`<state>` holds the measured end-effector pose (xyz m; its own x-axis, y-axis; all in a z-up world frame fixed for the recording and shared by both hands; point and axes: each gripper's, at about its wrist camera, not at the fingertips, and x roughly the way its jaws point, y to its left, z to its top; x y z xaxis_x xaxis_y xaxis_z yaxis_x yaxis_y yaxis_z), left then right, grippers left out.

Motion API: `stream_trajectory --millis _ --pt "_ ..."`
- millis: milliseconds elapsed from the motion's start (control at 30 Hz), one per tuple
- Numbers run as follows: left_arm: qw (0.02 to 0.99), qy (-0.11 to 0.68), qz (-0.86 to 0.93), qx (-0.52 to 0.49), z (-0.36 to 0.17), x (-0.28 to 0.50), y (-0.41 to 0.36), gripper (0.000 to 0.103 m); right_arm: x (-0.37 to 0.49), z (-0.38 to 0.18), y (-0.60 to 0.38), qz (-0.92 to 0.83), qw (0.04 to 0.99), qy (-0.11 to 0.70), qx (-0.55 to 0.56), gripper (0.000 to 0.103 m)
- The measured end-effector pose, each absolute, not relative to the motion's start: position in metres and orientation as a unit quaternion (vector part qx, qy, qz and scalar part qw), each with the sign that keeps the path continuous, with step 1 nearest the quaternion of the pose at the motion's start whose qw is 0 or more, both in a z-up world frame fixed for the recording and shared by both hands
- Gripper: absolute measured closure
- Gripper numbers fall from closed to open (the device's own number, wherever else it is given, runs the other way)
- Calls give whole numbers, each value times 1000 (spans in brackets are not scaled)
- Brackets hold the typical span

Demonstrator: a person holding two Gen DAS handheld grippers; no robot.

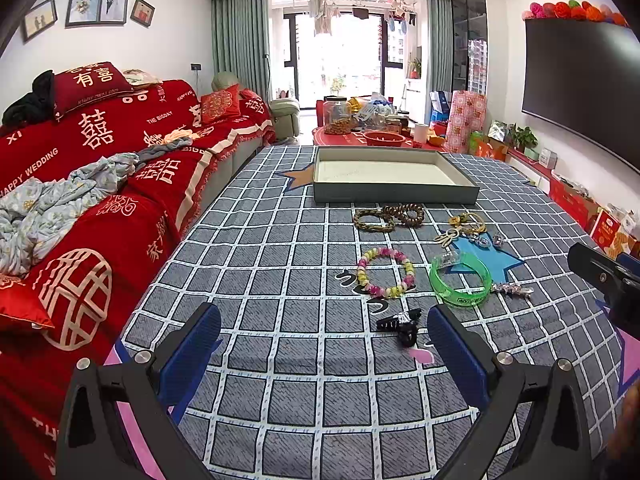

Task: Organize jewelry

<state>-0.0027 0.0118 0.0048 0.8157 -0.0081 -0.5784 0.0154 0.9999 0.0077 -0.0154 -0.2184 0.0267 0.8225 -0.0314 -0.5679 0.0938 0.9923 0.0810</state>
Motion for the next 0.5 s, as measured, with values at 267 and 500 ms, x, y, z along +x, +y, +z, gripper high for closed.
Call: stream_trajectory --millis 267,500 --pt "944 328 -19 9 -1 6 8 0 -8 16 -218 -20 946 320 46 0" --pt "926 374 -56 15 -13 25 -1 0 17 -6 -231 7 925 378 33 0"
